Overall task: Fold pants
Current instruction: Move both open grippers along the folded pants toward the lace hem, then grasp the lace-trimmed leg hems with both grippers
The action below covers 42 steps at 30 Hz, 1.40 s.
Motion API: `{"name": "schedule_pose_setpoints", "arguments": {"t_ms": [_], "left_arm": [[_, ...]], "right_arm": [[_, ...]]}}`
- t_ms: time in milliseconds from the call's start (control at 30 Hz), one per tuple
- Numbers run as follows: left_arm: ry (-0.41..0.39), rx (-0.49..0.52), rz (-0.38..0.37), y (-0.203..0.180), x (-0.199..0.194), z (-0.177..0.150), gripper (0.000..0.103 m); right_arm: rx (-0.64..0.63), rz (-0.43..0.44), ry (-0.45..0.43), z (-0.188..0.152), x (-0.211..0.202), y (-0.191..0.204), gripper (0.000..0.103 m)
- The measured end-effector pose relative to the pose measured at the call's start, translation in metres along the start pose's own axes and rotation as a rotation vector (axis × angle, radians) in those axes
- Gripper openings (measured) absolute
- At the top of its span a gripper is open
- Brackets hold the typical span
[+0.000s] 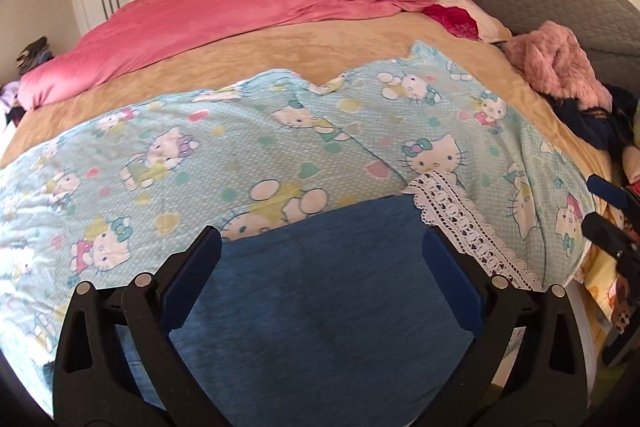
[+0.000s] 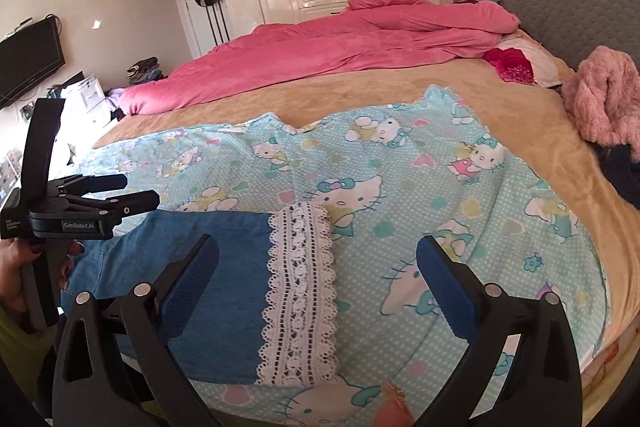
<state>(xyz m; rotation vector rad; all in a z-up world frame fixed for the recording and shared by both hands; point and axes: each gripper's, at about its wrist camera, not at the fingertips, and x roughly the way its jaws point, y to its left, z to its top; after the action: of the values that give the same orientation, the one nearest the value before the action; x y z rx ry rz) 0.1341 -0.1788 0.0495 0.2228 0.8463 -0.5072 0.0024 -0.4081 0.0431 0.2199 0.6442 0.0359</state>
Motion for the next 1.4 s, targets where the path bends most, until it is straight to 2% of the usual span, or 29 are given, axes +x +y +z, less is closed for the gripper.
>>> {"name": "schedule_pose_setpoints", "arguments": {"t_ms": [233,567,733,933,1267,1400], "left_arm": [[0.031,0.026,-0.014,-0.009,0.017,0.007,0.095],[0.085,0.077,-0.058,-0.022,0.057,0.024,0.095],[0.119,0.121,-0.106,-0.033,0.084,0.029,0.095],[0.176,0.143,-0.165,-0.041,0.119,0.027,0.095],[0.209,0.135,-0.264,-0.046,0.153,0.025,0.094],[0.22,0.138,-0.289,-0.053,0.16,0.025,0.088]], "right_arm": [[0.015,-0.004,0.005,-0.006,-0.003,-0.012,0.098],[0.014,0.02,0.088,-0.03,0.011,-0.012,0.099],[0.016,0.059,0.174,-0.05,0.033,-0.006,0.099],[0.023,0.097,0.225,-0.065,0.052,0.002,0.098],[0.056,0.138,0.264,-0.076,0.064,0.001,0.098],[0.069,0.158,0.259,-0.076,0.068,-0.001,0.098]]}}
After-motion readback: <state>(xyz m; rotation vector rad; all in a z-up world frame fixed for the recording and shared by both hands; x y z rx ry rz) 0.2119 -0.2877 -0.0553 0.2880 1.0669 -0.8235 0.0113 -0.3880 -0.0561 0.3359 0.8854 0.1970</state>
